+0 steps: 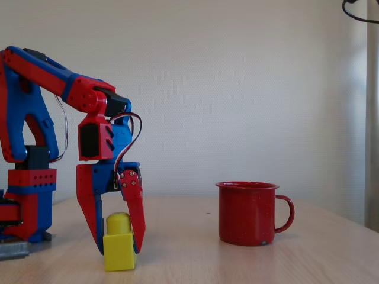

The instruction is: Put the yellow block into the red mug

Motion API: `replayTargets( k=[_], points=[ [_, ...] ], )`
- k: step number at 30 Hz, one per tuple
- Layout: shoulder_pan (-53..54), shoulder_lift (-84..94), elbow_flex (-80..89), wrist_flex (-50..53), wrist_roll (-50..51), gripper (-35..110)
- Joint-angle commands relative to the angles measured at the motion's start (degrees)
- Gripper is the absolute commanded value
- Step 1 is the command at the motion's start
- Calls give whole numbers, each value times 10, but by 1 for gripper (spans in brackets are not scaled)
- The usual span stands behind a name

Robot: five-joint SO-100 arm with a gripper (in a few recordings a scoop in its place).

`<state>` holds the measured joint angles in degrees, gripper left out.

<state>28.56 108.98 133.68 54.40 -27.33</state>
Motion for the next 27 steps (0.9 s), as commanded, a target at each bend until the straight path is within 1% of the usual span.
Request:
replayTargets(
  k=[1,5,11,20,27],
  points=[
    [1,22,2,-11,8,0],
    [5,39,2,2,16,0],
    [6,82,-17,66,22,0],
    [-9,91,-153,192,92,0],
    [-40,76,-307,287,133,0]
  ],
)
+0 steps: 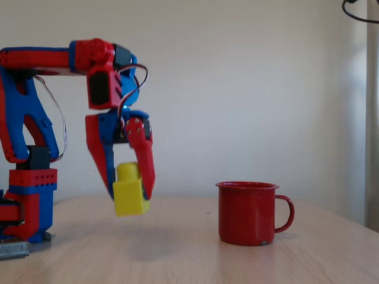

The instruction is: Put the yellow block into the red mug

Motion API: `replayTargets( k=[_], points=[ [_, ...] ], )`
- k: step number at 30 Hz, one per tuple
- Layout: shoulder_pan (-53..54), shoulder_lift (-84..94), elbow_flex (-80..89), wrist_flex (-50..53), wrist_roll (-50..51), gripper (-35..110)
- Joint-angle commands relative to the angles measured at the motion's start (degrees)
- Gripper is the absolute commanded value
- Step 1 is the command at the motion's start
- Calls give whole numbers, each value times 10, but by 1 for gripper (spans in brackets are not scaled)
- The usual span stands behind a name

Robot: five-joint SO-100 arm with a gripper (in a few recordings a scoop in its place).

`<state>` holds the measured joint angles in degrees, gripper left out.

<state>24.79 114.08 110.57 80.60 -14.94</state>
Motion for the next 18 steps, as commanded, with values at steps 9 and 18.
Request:
replayTargets(
  k=[9,18],
  points=[
    [-49,-50,-286,132,34,0],
    [-106,-106,-434,156,63,0]
  ],
)
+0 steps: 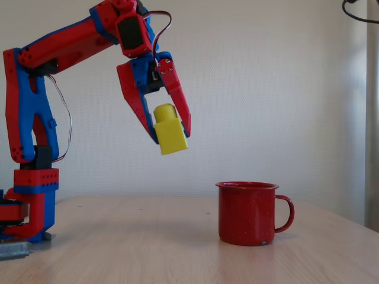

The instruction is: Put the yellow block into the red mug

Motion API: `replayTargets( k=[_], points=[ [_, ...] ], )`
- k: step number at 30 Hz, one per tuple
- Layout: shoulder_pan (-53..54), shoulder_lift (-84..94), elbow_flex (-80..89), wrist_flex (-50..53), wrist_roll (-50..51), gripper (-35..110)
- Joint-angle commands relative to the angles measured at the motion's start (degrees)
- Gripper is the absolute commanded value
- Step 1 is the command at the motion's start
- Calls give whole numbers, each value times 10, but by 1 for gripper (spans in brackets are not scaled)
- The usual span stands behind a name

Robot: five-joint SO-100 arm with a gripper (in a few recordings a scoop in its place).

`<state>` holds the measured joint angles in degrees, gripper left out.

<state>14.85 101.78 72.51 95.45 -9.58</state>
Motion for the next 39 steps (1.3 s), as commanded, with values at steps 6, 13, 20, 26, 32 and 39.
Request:
replayTargets(
  k=[6,13,20,26,32,39],
  points=[
    [-69,16,-98,4,46,0],
    [-149,9,-157,-9,91,0],
    [-234,4,-150,-50,135,0],
    [-266,-57,-169,-105,170,0],
    [-251,-134,-190,-170,174,0],
    [-235,-238,-268,-181,171,0]
  ],
)
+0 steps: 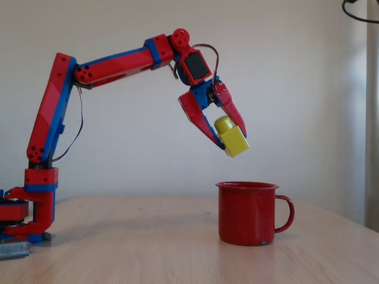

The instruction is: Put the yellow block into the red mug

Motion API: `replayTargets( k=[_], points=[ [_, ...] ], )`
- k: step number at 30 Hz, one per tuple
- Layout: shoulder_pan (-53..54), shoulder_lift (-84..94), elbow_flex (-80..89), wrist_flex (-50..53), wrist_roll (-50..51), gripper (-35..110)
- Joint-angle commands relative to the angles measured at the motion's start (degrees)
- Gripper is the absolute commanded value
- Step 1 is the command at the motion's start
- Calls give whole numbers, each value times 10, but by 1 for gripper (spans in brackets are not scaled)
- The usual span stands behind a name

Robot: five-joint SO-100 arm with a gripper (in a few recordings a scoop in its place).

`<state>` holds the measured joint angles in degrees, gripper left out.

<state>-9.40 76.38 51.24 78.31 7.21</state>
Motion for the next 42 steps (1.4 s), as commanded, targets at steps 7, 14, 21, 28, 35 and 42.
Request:
replayTargets(
  k=[7,14,21,28,35,42],
  points=[
    [27,-60,-87,-15,1,0],
    [37,-96,-91,-14,4,0],
    [38,-112,-84,-14,2,13],
    [29,-117,-83,-11,-18,31],
    [25,-116,-83,-11,-27,38],
    [25,-112,-83,-11,-30,39]
  ],
)
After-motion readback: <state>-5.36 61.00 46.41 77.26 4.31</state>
